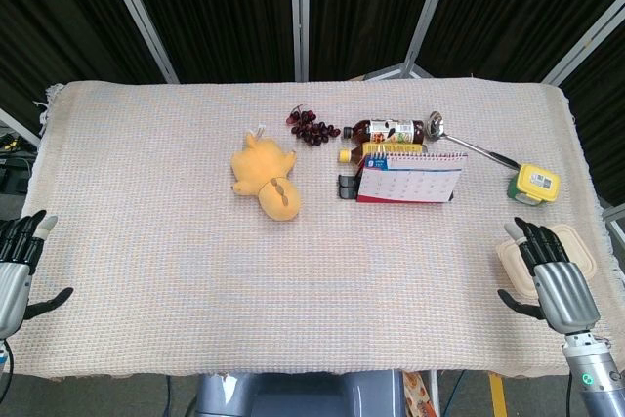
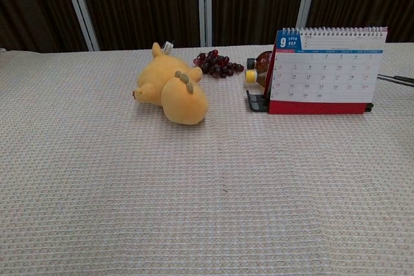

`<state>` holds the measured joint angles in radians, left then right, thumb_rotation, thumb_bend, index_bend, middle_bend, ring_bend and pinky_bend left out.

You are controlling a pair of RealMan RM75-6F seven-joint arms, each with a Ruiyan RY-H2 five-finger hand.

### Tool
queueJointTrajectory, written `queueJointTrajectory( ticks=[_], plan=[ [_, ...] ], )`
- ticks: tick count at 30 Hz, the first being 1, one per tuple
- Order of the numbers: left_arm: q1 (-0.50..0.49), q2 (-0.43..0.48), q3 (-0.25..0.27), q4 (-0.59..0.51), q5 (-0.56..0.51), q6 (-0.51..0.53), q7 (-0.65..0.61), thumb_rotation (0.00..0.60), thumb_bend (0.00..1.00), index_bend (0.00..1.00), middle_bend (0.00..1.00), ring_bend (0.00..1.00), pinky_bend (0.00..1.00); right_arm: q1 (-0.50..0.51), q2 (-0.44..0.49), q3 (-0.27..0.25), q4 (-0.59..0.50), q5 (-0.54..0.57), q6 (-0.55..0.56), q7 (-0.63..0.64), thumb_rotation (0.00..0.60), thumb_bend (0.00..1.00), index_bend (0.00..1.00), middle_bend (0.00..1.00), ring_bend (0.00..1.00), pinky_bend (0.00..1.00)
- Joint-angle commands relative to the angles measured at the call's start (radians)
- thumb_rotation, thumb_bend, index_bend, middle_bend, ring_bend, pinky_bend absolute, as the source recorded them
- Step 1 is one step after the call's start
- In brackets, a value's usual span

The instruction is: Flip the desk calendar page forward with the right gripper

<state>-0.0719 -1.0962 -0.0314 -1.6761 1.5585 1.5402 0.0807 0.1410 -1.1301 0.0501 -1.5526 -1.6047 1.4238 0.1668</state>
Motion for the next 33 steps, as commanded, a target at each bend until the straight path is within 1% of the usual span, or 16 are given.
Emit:
queueJointTrajectory(
  ticks=[1,9,11,12,13,14,15,16,18,19,22,23,24,27,33],
  plan=[
    [0.0,0.0,0.0,0.0,0.001,0.001,-0.001,0.6,0.1,0.0,0.0,0.0,0.0,0.0,0.001,-0.001,-0.002,0.001,0.003,-0.003,0.6,0.14,0.0,0.0,0.0,0.0],
    [0.0,0.001,-0.002,-0.001,-0.002,0.002,-0.003,0.6,0.1,0.0,0.0,0.0,0.0,0.005,0.005,0.001,-0.019,0.017,-0.006,0.012,0.6,0.14,0.0,0.0,0.0,0.0],
    [0.0,0.002,-0.003,-0.001,-0.001,0.004,-0.004,0.6,0.1,0.0,0.0,0.0,0.0,0.011,0.004,0.006,-0.032,0.033,-0.02,0.027,0.6,0.14,0.0,0.03,0.01,0.0],
    [0.001,0.002,-0.003,-0.001,-0.001,0.004,-0.005,0.6,0.1,0.0,0.0,0.0,0.0,0.015,0.004,0.01,-0.042,0.045,-0.031,0.036,0.6,0.14,0.0,0.1,0.07,0.03],
    [0.0,0.002,-0.003,0.0,-0.001,0.004,-0.007,0.6,0.1,0.0,0.0,0.0,0.0,0.02,0.004,0.02,-0.066,0.077,-0.05,0.049,0.6,0.14,0.0,0.22,0.17,0.12],
    [0.0,0.002,-0.003,0.0,-0.002,0.003,-0.008,0.6,0.1,0.0,0.0,0.0,0.0,0.023,0.002,0.031,-0.092,0.109,-0.063,0.062,0.6,0.14,0.0,0.32,0.27,0.2],
    [0.0,0.003,-0.003,0.0,-0.002,0.002,-0.009,0.6,0.1,0.0,0.0,0.0,0.0,0.029,0.001,0.044,-0.121,0.14,-0.08,0.08,0.6,0.15,0.0,0.47,0.44,0.35],
    [-0.001,0.004,-0.003,0.0,-0.002,0.0,-0.013,0.6,0.1,0.0,0.0,0.0,0.0,0.04,0.002,0.06,-0.167,0.183,-0.112,0.119,0.6,0.16,0.0,0.55,0.53,0.44],
    [-0.002,0.004,-0.005,0.001,-0.003,0.001,-0.016,0.6,0.1,0.0,0.0,0.0,0.0,0.063,0.011,0.081,-0.239,0.244,-0.18,0.212,0.6,0.18,0.01,0.67,0.65,0.54],
    [-0.002,0.004,-0.006,0.002,-0.004,0.002,-0.017,0.6,0.1,0.0,0.0,0.0,0.0,0.078,0.021,0.091,-0.271,0.274,-0.224,0.261,0.6,0.19,0.01,0.72,0.69,0.57],
    [-0.002,0.005,-0.007,0.005,-0.004,0.003,-0.024,0.6,0.1,0.0,0.0,0.0,0.0,0.135,0.046,0.126,-0.331,0.365,-0.369,0.386,0.6,0.22,0.0,0.76,0.73,0.59],
    [-0.002,0.005,-0.007,0.005,-0.004,0.003,-0.025,0.6,0.1,0.0,0.0,0.0,0.0,0.145,0.047,0.132,-0.334,0.382,-0.392,0.402,0.6,0.23,0.0,0.76,0.73,0.59],
    [-0.001,0.007,-0.007,0.006,-0.005,0.004,-0.03,0.6,0.1,0.0,0.0,0.0,0.0,0.175,0.045,0.15,-0.338,0.432,-0.459,0.442,0.6,0.23,0.0,0.76,0.73,0.59],
    [0.001,0.011,-0.008,0.006,-0.004,0.009,-0.04,0.6,0.1,0.0,0.0,0.0,0.0,0.228,0.03,0.181,-0.321,0.528,-0.574,0.506,0.6,0.24,0.0,0.75,0.73,0.59],
    [0.007,0.018,-0.008,0.002,0.003,0.024,-0.051,0.6,0.1,0.0,0.0,0.0,0.0,0.291,-0.051,0.203,-0.228,0.67,-0.684,0.541,0.6,0.25,0.0,0.74,0.72,0.59]
  ],
)
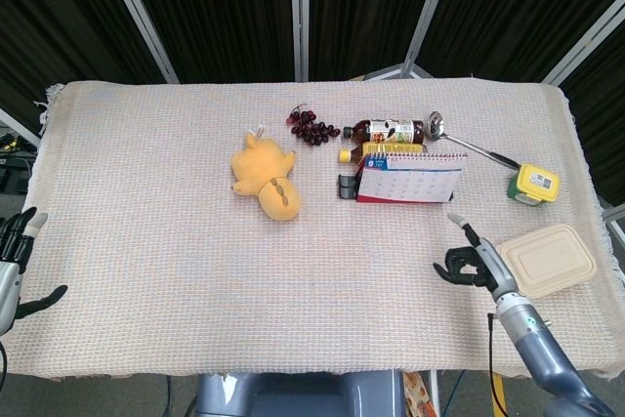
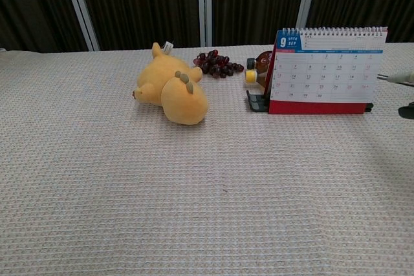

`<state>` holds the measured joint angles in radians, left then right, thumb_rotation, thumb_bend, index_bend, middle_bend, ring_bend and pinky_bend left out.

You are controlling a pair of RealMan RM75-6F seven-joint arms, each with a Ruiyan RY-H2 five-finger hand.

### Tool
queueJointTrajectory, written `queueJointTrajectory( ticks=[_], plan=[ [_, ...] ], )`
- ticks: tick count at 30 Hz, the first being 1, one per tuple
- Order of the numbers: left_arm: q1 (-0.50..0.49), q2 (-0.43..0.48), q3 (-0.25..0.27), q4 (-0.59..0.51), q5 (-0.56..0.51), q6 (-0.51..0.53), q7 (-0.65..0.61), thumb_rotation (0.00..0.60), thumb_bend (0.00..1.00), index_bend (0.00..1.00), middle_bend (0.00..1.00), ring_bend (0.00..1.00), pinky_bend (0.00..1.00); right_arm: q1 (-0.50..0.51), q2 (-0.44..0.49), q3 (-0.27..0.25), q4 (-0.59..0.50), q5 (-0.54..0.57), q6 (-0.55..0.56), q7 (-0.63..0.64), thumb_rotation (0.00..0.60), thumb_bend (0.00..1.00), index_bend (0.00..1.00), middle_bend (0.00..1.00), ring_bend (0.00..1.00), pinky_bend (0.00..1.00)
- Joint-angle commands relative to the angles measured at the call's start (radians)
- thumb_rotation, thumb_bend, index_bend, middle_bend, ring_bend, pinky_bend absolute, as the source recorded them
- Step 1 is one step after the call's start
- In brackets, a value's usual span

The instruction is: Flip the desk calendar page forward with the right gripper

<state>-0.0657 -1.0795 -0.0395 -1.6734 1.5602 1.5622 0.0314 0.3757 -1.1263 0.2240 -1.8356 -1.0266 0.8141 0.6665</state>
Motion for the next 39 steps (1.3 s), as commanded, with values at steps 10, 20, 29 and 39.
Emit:
queueJointTrajectory(
  ticks=[10,20,29,39],
  plan=[
    [0.001,0.002,0.0,-0.004,0.002,0.002,0.005,0.6,0.1,0.0,0.0,0.0,0.0,0.102,-0.161,0.036,0.208,0.212,-0.161,0.048,0.6,0.25,0.0,0.72,0.71,0.59],
    [-0.003,-0.004,0.0,-0.001,-0.005,-0.01,0.019,0.6,0.1,0.0,0.0,0.0,0.0,0.124,-0.215,0.063,0.302,0.26,-0.203,0.042,0.6,0.25,0.0,0.72,0.71,0.59],
    [-0.003,-0.006,0.0,0.002,-0.001,-0.008,0.018,0.6,0.1,0.0,0.0,0.0,0.0,0.132,-0.252,0.107,0.362,0.283,-0.226,0.064,0.6,0.26,0.0,0.72,0.71,0.58],
    [-0.006,-0.006,0.0,0.006,-0.004,-0.016,0.012,0.6,0.1,0.0,0.0,0.0,0.0,0.138,-0.302,0.152,0.427,0.316,-0.229,0.08,0.6,0.27,0.0,0.72,0.71,0.58]
  ],
)
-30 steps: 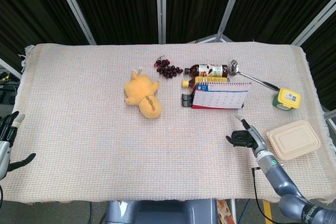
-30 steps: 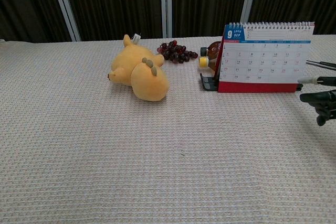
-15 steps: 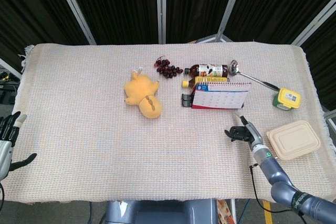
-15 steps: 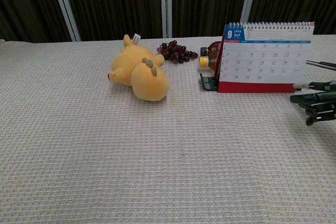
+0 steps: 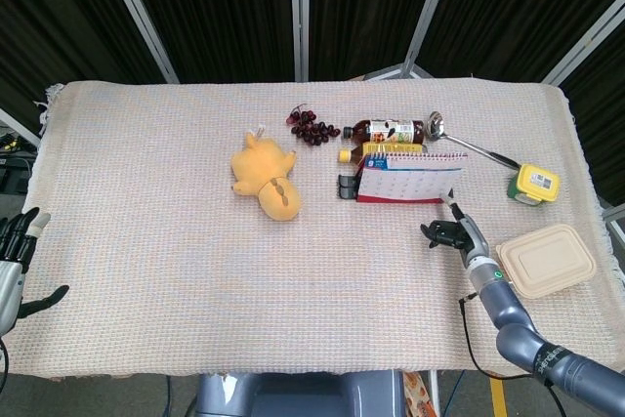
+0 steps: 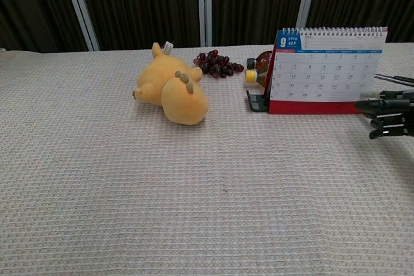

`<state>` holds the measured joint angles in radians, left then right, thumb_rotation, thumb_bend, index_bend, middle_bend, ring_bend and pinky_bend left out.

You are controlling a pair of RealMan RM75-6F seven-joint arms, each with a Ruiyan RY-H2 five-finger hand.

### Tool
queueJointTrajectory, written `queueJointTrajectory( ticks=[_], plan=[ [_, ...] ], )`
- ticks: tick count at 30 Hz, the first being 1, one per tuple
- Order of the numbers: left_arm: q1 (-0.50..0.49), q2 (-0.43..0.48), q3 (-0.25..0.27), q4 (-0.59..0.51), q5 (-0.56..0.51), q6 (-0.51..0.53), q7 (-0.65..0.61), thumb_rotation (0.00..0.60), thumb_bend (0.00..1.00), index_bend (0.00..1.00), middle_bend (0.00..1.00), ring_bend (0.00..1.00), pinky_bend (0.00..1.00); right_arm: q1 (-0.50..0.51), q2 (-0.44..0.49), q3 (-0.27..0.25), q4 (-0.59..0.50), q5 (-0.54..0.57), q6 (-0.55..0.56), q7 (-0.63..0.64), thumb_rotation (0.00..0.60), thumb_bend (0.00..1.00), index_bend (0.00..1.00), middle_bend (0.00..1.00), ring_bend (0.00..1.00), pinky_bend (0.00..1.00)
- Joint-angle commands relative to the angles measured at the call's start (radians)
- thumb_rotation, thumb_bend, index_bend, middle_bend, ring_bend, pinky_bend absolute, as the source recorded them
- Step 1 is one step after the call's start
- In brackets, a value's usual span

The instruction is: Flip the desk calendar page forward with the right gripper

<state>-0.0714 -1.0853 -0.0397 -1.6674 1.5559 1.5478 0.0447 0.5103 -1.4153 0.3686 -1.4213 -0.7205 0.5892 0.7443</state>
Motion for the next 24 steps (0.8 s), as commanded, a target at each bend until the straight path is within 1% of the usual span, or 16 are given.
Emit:
queueJointTrajectory(
  ticks=[1,7,14,20,24],
  plan=[
    [-0.001,0.0,0.001,0.0,0.001,-0.003,-0.003,0.6,0.1,0.0,0.0,0.0,0.0,0.004,-0.018,0.011,0.017,0.013,-0.007,0.003,0.6,0.28,0.0,0.72,0.71,0.58],
    [-0.003,0.003,0.004,-0.002,0.004,-0.007,-0.007,0.6,0.1,0.0,0.0,0.0,0.0,0.011,-0.046,0.052,0.031,0.017,-0.056,0.041,0.6,0.29,0.0,0.72,0.71,0.58],
    [-0.004,0.006,0.004,0.0,0.008,-0.006,-0.018,0.6,0.1,0.0,0.0,0.0,0.0,0.012,-0.073,0.091,0.024,-0.034,-0.089,0.066,0.6,0.29,0.01,0.72,0.71,0.58],
    [-0.001,0.011,0.006,-0.003,0.015,0.001,-0.025,0.6,0.1,0.0,0.0,0.0,0.0,0.005,-0.08,0.119,-0.005,-0.082,-0.085,0.076,0.6,0.29,0.07,0.72,0.71,0.58],
    [-0.001,0.013,0.007,-0.004,0.014,0.0,-0.028,0.6,0.1,0.0,0.0,0.0,0.0,-0.013,-0.062,0.143,-0.063,-0.128,-0.054,0.077,0.6,0.29,0.13,0.72,0.71,0.58]
  ],
)
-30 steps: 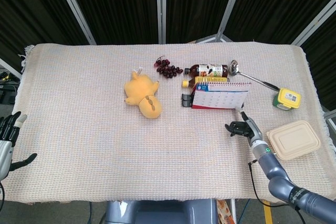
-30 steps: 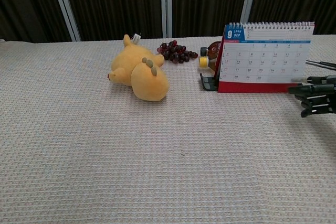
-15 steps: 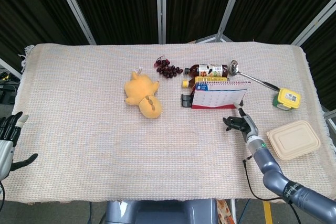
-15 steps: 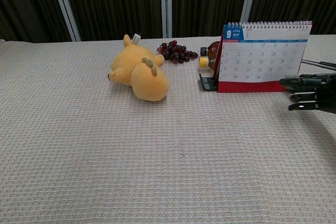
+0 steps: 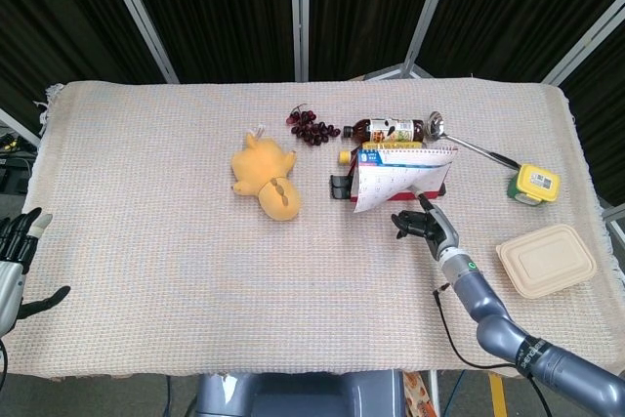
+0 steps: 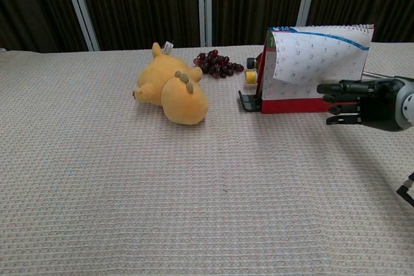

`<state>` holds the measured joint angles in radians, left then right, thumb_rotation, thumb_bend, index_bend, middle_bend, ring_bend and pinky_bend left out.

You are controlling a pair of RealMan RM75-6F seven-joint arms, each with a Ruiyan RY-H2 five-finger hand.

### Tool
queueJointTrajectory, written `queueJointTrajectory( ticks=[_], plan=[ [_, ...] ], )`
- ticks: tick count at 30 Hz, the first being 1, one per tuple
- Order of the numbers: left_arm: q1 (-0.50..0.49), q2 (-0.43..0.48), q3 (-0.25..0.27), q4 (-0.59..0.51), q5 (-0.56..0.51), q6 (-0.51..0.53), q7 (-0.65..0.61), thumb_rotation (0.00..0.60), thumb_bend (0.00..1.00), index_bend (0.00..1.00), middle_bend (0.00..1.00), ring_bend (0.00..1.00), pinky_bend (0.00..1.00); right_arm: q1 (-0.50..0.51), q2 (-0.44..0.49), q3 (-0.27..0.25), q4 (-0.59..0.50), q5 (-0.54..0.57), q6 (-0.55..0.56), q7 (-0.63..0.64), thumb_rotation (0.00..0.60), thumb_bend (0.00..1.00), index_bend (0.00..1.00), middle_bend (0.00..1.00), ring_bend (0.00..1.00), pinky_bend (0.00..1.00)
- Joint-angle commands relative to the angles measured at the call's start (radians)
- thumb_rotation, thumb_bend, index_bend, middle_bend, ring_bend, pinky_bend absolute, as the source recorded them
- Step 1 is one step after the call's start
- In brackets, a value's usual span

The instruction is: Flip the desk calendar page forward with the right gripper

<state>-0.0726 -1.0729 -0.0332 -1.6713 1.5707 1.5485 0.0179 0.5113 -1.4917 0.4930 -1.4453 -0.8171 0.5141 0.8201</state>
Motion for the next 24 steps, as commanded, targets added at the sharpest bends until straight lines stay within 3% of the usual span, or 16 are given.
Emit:
queueJointTrajectory(
  ticks=[1,9,14,19,24],
  plan=[
    [0.0,0.001,0.0,-0.001,-0.001,-0.001,-0.001,0.6,0.1,0.0,0.0,0.0,0.0,-0.021,0.025,0.028,-0.06,-0.047,0.034,0.001,0.6,0.29,0.15,0.72,0.71,0.57],
    [-0.002,0.002,0.002,-0.005,0.001,-0.005,0.005,0.6,0.11,0.0,0.0,0.0,0.0,-0.081,0.123,0.086,-0.224,-0.136,0.17,-0.027,0.6,0.3,0.27,0.68,0.68,0.54],
    [-0.001,0.001,0.002,-0.009,0.003,-0.002,0.009,0.6,0.11,0.0,0.0,0.0,0.0,-0.121,0.183,0.114,-0.316,-0.18,0.269,-0.055,0.6,0.29,0.34,0.6,0.62,0.48],
    [0.0,0.0,0.001,-0.013,0.003,0.002,0.015,0.6,0.11,0.0,0.0,0.0,0.0,-0.124,0.23,0.136,-0.349,-0.181,0.33,-0.106,0.6,0.29,0.34,0.48,0.5,0.38],
    [0.0,0.0,-0.001,-0.014,-0.001,0.001,0.02,0.6,0.11,0.0,0.0,0.0,0.0,-0.081,0.247,0.153,-0.311,-0.164,0.34,-0.159,0.6,0.29,0.25,0.36,0.32,0.22]
  ],
)
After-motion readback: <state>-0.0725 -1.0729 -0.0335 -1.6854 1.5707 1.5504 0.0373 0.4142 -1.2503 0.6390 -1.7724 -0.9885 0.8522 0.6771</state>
